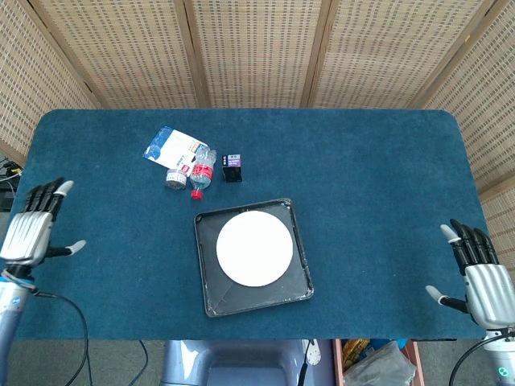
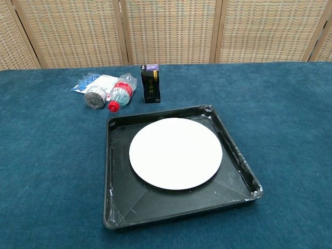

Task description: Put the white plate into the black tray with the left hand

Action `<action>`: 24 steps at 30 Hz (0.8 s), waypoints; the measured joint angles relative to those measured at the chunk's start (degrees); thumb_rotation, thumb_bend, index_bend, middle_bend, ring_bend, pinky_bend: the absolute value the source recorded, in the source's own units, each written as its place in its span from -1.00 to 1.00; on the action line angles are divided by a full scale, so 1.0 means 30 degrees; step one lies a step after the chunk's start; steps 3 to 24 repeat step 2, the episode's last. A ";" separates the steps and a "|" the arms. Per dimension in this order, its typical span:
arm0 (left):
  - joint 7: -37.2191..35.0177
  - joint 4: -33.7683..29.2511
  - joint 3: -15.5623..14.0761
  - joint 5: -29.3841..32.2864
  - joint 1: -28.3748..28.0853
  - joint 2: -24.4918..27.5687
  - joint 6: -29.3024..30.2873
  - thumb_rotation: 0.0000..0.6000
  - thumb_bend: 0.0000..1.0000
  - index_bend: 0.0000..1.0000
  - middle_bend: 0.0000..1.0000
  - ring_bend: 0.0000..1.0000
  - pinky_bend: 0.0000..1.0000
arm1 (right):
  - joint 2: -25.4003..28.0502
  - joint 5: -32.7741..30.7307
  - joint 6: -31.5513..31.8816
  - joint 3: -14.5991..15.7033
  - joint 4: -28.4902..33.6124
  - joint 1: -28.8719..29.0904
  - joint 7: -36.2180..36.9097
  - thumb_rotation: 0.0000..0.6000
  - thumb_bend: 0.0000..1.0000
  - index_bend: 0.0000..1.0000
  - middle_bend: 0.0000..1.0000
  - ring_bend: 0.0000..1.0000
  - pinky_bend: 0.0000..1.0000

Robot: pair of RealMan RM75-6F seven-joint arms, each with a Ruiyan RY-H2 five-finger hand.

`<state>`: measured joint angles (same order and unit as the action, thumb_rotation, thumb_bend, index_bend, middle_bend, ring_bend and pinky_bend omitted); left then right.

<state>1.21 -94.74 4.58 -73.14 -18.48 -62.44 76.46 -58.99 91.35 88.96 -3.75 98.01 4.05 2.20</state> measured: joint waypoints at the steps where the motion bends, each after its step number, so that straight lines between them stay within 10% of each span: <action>1: -0.0138 -0.0177 -0.0091 0.0078 0.0365 0.0206 0.0310 1.00 -1.00 -1.00 -1.00 -1.00 -1.00 | 0.0026 -0.0017 0.0030 -0.0014 -0.0003 -0.0012 0.0072 1.00 -1.00 -1.00 -1.00 -1.00 -1.00; 24: -0.0255 -0.0286 -0.0179 0.0081 0.0680 0.0325 0.0640 1.00 -1.00 -1.00 -1.00 -1.00 -1.00 | 0.0047 -0.0024 0.0056 -0.0021 -0.0003 -0.0024 0.0129 1.00 -1.00 -1.00 -1.00 -1.00 -1.00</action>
